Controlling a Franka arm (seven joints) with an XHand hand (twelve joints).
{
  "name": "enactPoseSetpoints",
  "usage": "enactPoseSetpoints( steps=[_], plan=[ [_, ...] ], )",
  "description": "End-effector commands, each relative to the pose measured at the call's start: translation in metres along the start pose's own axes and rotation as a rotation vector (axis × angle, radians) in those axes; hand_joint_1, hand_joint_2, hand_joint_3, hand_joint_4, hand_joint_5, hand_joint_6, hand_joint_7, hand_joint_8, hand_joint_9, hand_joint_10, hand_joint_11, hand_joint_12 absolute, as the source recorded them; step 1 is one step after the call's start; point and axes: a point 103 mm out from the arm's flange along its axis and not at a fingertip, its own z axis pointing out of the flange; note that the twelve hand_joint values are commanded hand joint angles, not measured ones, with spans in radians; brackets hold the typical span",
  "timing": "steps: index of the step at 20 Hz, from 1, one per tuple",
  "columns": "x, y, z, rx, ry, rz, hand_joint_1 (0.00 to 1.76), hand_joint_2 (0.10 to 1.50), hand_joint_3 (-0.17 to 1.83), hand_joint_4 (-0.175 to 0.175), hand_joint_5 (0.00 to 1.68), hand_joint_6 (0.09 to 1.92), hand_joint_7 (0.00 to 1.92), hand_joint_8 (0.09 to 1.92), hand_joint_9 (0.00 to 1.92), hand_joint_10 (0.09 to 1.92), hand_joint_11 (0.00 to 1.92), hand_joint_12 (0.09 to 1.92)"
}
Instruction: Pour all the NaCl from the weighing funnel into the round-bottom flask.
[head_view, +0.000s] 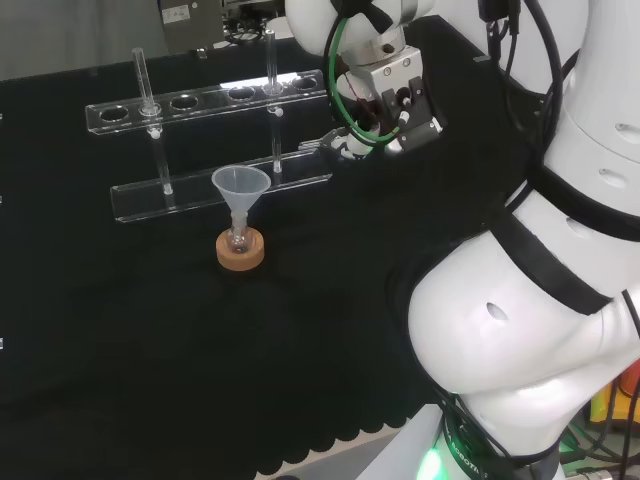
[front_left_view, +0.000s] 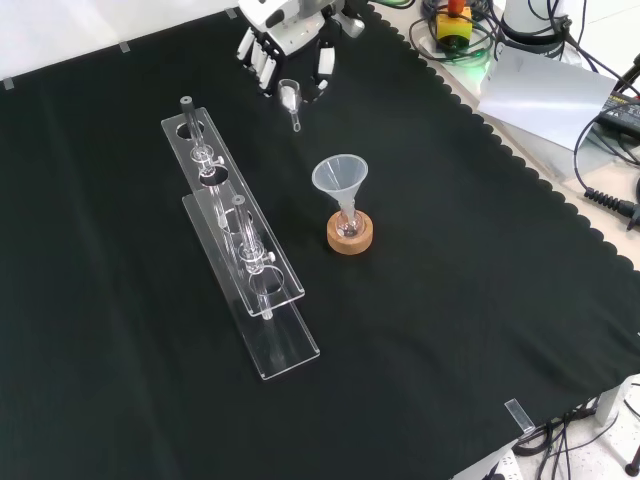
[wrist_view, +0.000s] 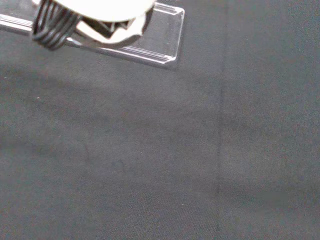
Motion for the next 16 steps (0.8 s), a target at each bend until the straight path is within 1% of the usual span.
enactPoseSetpoints(
  steps=[1, 5, 8, 13, 16],
  plan=[
    [0.015, -0.010, -0.004, 0.005, -0.029, -0.026, 1.10, 0.65, 0.79, 0.175, 1.16, 0.94, 1.11, 0.60, 1.08, 0.43, 0.69, 1.19],
    [0.024, -0.014, -0.011, 0.005, -0.028, -0.041, 1.10, 0.65, 0.79, 0.175, 1.16, 0.93, 1.12, 0.59, 1.10, 0.41, 0.71, 1.17],
    [0.030, -0.015, -0.017, 0.005, -0.002, -0.051, 1.10, 0.65, 0.78, 0.175, 1.16, 0.93, 1.12, 0.59, 1.10, 0.41, 0.72, 1.17],
    [0.043, -0.018, -0.025, -0.003, -0.004, -0.079, 1.10, 0.64, 0.78, 0.175, 1.16, 0.92, 1.12, 0.59, 1.11, 0.41, 0.72, 1.17],
    [0.053, -0.020, -0.029, -0.006, -0.017, -0.095, 1.10, 0.64, 0.78, 0.175, 1.16, 0.92, 1.12, 0.59, 1.11, 0.40, 0.73, 1.17]
  ],
)
